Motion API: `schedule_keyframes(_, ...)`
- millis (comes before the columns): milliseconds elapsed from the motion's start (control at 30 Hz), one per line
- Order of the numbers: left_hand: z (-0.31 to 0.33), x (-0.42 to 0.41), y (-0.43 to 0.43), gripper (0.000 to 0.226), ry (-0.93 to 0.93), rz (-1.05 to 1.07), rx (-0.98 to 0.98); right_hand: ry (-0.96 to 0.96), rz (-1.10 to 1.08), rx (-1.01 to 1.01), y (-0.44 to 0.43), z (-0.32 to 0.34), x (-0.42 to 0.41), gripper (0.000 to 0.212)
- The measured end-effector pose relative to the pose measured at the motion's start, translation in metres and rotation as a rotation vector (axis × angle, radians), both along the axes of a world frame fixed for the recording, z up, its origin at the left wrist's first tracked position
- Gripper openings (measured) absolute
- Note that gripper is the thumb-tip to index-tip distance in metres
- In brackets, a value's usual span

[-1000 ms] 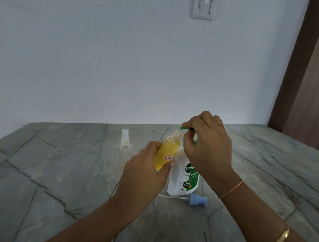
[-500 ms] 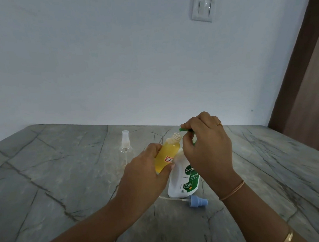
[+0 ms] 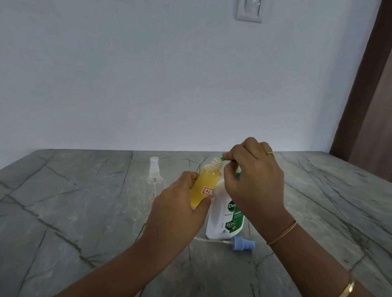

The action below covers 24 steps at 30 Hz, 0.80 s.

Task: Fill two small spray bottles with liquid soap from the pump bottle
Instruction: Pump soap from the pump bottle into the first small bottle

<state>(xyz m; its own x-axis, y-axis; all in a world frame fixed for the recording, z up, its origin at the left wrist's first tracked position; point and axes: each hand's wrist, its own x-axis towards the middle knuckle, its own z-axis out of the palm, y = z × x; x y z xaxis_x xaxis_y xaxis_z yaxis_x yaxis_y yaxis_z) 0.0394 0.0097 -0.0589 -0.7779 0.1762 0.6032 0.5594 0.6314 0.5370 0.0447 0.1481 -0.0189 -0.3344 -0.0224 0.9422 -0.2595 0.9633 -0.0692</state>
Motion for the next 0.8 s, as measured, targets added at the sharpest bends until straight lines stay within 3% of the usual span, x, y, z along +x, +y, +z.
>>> schedule_keyframes(800,-0.0006,0.0017,0.0020,0.045,-0.024,0.018,-0.001,-0.017,0.005,0.000,0.0006,0.0034,0.0007,0.024)
